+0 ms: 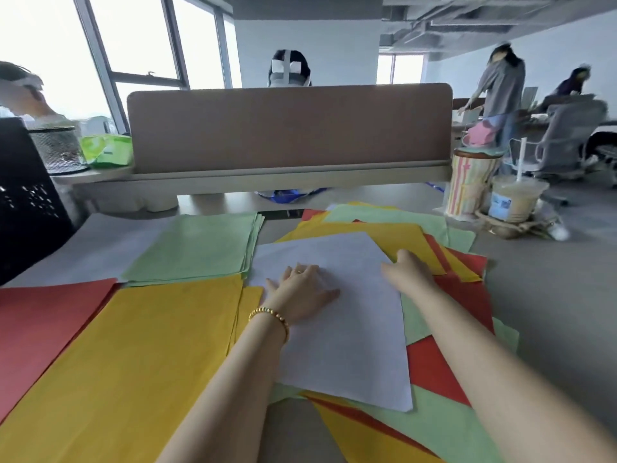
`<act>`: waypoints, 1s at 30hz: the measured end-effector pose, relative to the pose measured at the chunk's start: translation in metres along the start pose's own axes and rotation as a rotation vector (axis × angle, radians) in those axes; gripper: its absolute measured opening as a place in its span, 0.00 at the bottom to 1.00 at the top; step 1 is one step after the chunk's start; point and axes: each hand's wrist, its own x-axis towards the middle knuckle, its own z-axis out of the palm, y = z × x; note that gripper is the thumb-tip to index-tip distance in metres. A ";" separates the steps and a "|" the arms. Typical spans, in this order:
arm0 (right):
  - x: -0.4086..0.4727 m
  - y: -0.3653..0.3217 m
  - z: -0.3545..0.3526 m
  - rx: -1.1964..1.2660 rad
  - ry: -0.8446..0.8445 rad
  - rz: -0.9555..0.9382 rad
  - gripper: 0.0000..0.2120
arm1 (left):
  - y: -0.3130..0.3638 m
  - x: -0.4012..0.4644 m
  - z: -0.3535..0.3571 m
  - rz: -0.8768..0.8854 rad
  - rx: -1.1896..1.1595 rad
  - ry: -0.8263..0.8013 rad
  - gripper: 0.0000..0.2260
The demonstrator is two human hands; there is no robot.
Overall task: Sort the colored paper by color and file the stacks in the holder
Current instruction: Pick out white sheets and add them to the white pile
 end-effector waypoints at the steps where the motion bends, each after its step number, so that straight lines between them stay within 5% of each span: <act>1: 0.002 0.000 -0.002 0.085 -0.003 0.023 0.21 | 0.000 -0.001 0.001 0.015 0.004 0.016 0.30; 4: 0.010 0.004 0.000 0.192 0.006 0.045 0.19 | -0.001 -0.001 -0.001 0.040 -0.011 0.019 0.29; 7: 0.015 0.008 0.005 0.293 0.049 0.004 0.05 | -0.001 -0.002 -0.009 0.067 -0.068 -0.082 0.33; 12: 0.017 0.011 -0.002 0.535 0.104 -0.019 0.04 | 0.003 -0.008 -0.005 0.018 -0.032 -0.089 0.35; 17: 0.016 0.025 -0.025 0.445 -0.154 0.044 0.17 | -0.002 -0.003 -0.001 -0.075 -0.006 -0.003 0.33; 18: 0.011 0.028 -0.030 0.376 -0.215 0.048 0.04 | -0.004 -0.002 -0.001 -0.098 -0.022 0.018 0.32; 20: 0.005 0.032 -0.035 0.321 -0.284 0.058 0.07 | -0.006 0.001 -0.001 -0.135 -0.070 0.062 0.29; 25: -0.007 0.020 -0.031 0.671 -0.479 0.008 0.11 | -0.004 0.008 0.001 -0.203 -0.265 0.128 0.26; 30: -0.004 0.010 -0.006 0.579 -0.250 -0.065 0.12 | 0.010 0.008 -0.001 -0.111 -0.471 0.144 0.22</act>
